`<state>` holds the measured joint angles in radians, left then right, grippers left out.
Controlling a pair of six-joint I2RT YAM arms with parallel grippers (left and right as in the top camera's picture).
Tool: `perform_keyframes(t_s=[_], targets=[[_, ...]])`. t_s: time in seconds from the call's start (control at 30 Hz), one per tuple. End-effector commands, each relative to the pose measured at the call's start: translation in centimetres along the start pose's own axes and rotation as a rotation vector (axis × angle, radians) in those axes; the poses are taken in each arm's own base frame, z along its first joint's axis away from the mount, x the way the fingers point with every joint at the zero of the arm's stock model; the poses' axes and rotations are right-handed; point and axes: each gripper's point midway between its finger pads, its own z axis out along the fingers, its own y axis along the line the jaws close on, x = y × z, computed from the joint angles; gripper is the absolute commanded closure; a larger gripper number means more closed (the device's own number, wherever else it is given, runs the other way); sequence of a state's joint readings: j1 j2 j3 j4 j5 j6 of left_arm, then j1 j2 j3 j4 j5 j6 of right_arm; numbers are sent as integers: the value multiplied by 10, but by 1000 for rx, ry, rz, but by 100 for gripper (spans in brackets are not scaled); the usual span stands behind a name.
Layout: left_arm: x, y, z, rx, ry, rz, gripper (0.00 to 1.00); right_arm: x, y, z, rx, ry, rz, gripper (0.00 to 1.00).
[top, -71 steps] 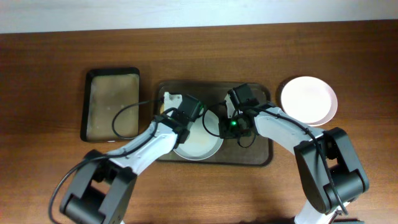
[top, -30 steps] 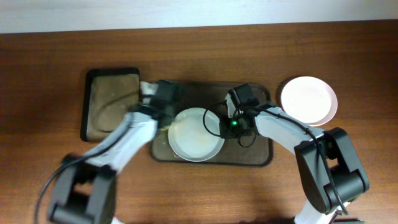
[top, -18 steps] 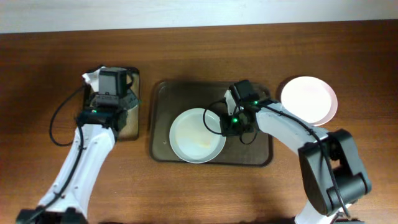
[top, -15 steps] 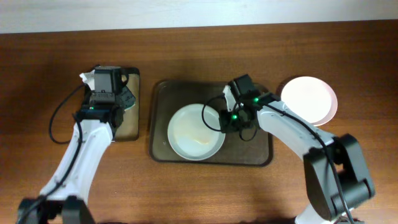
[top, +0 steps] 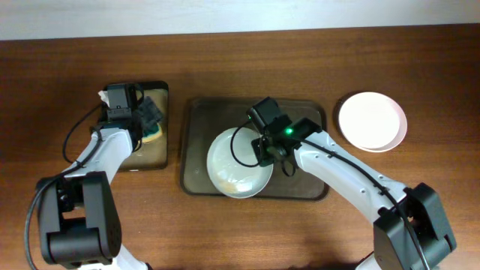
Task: Clean dirty plates on tray and stack at the side
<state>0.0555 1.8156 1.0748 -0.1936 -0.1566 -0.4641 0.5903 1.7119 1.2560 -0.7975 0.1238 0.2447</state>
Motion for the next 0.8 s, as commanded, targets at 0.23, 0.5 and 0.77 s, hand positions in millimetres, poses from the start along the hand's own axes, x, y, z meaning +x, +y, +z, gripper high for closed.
perform_keyframes(t_s=[0.23,0.5,0.77], targets=[[-37,-11,-29,60,-121,-16,1,-63,-69,-99,447,-199,-7,96],[-33,-9,-31,51,-105,-13,1,-83,-70,-155,797,-277,-297,96],[-33,-9,-31,51,-104,-13,1,-102,-38,-195,995,-376,-468,96]])
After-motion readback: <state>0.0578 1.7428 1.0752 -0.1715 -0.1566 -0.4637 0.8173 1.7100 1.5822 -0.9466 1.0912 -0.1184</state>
